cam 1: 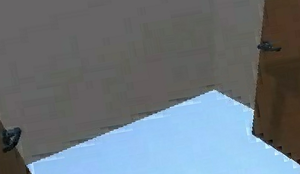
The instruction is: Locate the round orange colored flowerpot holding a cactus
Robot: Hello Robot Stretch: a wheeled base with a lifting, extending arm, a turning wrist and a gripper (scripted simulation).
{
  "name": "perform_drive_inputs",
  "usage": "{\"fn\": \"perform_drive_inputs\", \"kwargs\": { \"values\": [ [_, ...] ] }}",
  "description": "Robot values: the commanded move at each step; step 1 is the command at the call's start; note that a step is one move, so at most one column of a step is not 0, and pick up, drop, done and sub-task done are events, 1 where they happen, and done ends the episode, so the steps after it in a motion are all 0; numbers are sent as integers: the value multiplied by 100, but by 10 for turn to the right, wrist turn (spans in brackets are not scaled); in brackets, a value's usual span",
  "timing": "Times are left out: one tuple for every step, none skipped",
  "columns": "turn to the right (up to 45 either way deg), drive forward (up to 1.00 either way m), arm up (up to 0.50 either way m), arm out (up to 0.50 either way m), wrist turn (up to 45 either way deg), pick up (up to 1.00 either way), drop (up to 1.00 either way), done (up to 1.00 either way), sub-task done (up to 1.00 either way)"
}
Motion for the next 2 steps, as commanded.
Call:
{"fn": "perform_drive_inputs", "kwargs": {
  "values": [
    [-150,0,0,0,0,0,0,0,0],
    [0,100,0,0,0,0,0,0,0]
  ]
}}
